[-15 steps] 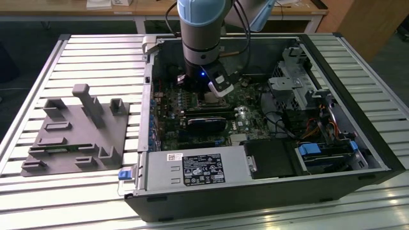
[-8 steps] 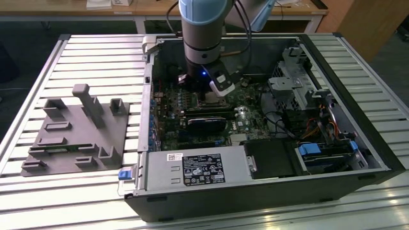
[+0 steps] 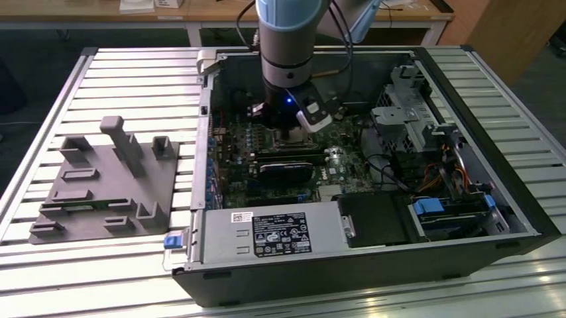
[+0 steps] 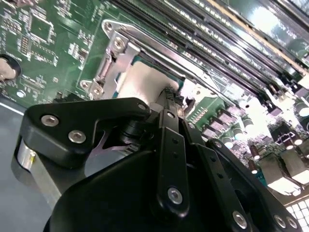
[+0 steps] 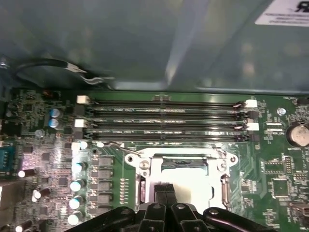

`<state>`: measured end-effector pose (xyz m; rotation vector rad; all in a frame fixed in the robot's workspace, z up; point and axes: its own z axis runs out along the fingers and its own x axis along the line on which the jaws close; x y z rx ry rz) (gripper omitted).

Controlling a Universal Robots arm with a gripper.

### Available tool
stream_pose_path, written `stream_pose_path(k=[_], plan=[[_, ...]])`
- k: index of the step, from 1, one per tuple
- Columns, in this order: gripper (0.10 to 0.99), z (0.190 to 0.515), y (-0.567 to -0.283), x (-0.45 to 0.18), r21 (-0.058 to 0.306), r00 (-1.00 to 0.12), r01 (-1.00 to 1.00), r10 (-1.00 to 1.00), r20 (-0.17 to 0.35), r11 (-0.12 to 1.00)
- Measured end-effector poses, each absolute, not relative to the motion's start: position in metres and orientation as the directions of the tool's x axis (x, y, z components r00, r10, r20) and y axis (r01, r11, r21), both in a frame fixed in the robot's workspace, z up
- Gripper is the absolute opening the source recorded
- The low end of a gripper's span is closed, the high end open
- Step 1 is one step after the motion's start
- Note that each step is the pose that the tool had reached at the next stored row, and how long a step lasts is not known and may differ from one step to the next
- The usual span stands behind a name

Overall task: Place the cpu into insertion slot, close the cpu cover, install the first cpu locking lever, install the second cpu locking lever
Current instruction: 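Close the cpu cover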

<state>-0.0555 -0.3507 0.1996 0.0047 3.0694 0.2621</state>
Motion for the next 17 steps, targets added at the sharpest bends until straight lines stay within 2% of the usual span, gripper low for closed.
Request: stream_pose_path(k=[10,17], plan=[[0.106,0.200,-0.347,-0.041,0.125,-0.998,-0.001,0.006,-0.057,0.992],[0.106,0.207,-0.343,-0.039,0.120,-0.998,-0.001,0.005,-0.057,0.993]])
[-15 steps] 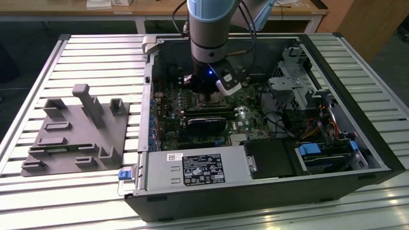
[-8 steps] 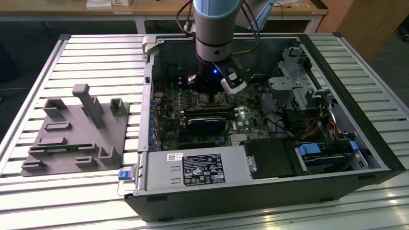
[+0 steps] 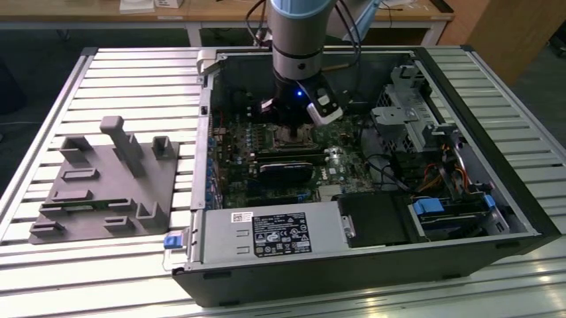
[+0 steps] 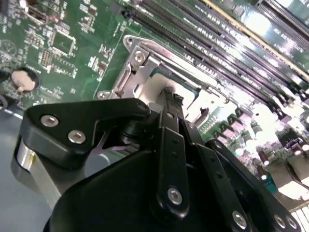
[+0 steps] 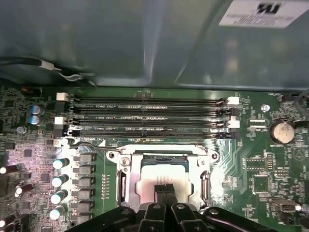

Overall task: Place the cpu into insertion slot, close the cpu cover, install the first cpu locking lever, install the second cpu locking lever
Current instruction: 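Close the cpu cover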

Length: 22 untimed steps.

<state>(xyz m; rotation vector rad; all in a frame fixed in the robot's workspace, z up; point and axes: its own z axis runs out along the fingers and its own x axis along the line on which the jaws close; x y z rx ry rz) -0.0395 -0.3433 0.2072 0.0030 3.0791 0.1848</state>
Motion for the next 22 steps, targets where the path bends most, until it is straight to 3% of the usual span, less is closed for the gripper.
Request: stream_pose_path(k=[22], plan=[[0.106,0.223,-0.338,-0.040,0.074,-0.998,-0.001,0.003,-0.059,0.997]])
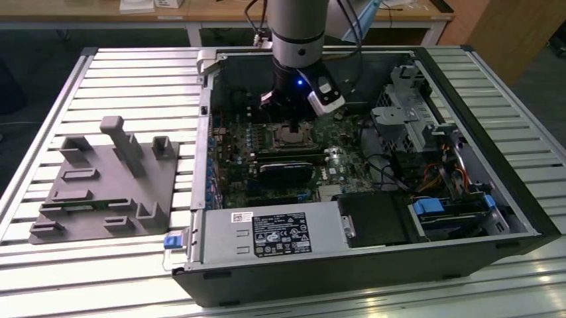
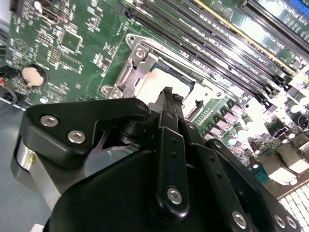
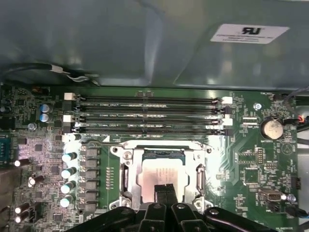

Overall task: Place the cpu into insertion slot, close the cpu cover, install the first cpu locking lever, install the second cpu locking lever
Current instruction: 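Close the cpu cover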

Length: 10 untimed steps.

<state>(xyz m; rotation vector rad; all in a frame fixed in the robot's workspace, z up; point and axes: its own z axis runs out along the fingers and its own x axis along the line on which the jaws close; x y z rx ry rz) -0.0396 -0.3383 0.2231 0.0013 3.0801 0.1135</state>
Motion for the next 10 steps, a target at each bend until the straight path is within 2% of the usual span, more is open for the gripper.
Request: stream_pose_path(k=[10], plan=[[0.106,0.2327,-0.3381,-0.0377,0.069,-0.998,-0.001,0.003,-0.059,0.998]])
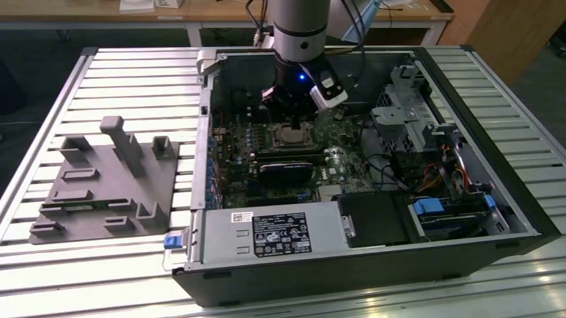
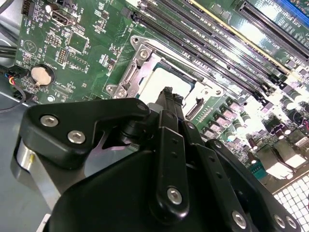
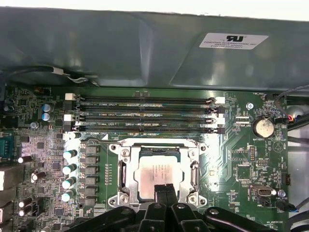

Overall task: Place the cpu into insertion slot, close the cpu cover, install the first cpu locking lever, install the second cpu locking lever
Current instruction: 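Install the first cpu locking lever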

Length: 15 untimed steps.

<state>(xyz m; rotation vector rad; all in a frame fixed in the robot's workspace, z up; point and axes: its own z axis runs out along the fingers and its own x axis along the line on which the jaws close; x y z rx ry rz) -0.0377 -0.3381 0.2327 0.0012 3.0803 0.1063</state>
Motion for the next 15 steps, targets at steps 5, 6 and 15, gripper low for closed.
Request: stream_pose_path(k=[5,6,15], plan=[[0.106,0.2327,-0.3381,-0.0377,0.069,-0.998,-0.001,0.003,-0.059,0.998],[0.106,0.2327,-0.3381,-0.0377,0.069,-0.998,-0.001,0.003,-0.059,0.998],[0.106,0.2327,-0.3381,-0.0439,0.069,-0.998,-0.001,0.003,-0.060,0.998]])
